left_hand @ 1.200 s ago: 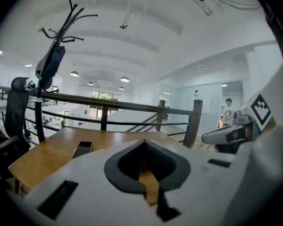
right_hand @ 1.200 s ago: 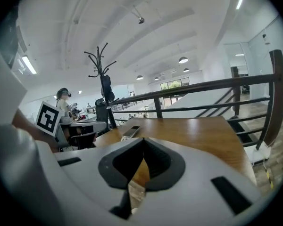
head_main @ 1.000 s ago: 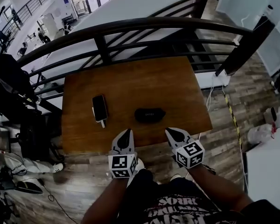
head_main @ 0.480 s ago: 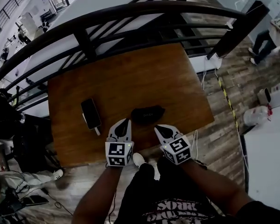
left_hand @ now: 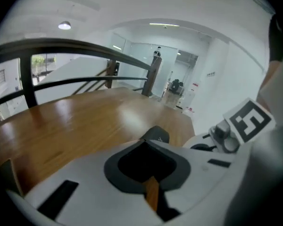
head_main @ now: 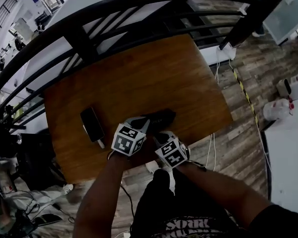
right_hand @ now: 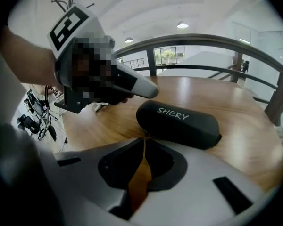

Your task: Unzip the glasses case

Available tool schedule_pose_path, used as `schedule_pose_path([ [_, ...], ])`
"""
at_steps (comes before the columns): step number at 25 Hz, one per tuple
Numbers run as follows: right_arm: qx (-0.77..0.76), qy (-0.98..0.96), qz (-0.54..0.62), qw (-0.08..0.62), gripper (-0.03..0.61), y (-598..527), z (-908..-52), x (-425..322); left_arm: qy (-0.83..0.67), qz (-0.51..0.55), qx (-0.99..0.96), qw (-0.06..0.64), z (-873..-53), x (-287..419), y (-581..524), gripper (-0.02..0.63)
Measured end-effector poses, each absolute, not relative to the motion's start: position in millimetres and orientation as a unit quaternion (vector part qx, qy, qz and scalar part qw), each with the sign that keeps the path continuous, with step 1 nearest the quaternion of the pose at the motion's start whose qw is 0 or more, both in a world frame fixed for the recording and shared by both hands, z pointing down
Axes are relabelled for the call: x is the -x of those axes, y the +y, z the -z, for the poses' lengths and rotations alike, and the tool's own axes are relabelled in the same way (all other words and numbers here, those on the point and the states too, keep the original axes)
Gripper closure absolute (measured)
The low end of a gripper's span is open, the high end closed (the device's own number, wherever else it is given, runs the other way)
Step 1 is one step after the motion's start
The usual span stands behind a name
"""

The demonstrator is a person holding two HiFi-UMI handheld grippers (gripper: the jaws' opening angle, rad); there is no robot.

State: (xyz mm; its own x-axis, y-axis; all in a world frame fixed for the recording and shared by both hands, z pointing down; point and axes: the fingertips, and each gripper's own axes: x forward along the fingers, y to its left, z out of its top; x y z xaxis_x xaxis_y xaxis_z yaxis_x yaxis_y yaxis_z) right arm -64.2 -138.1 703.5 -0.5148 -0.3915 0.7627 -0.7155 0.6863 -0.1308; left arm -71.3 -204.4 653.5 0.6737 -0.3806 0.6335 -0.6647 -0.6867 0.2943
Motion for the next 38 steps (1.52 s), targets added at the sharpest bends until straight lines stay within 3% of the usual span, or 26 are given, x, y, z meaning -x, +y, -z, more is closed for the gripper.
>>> schedule_pose_path([
  [6, -0.349, -0.821, -0.246, 0.378, 0.577, -148.5, -721.8, 78.7, -0.297, -0.254, -0.869, 0.305, -672.0, 73.0, -226.9, 0.611],
  [10, -0.376, -0.811, -0.279, 0.351, 0.517, -153.8, -721.2, 84.5, -0.297, -0.249, -0.87, 0.306, -672.4, 75.0, -228.3, 0.611],
  [17, -0.413, -0.78, -0.355, 0.307, 0.517, -163.4, -724.6, 80.4, -0.294, -0.245, -0.871, 0.308, -672.3, 69.2, -223.5, 0.611],
  [21, -0.442, -0.753, -0.4, 0.278, 0.557, -166.2, -725.2, 75.3, -0.287, -0.257, -0.871, 0.304, -672.3, 67.0, -221.5, 0.611],
  [27, -0.465, -0.736, -0.421, 0.255, 0.566, -167.6, -731.8, 65.2, -0.271, -0.293, -0.877, 0.266, -671.1, 59.2, -213.3, 0.611],
  [32, -0.453, -0.743, -0.415, 0.265, 0.572, -173.0, -729.9, 61.0, -0.253, -0.32, -0.889, 0.21, -673.3, 43.1, -210.9, 0.611],
  [38, -0.439, -0.753, -0.404, 0.277, 0.578, -170.6, -732.5, 54.4, -0.243, -0.287, -0.893, 0.248, -673.4, 38.3, -208.5, 0.611],
])
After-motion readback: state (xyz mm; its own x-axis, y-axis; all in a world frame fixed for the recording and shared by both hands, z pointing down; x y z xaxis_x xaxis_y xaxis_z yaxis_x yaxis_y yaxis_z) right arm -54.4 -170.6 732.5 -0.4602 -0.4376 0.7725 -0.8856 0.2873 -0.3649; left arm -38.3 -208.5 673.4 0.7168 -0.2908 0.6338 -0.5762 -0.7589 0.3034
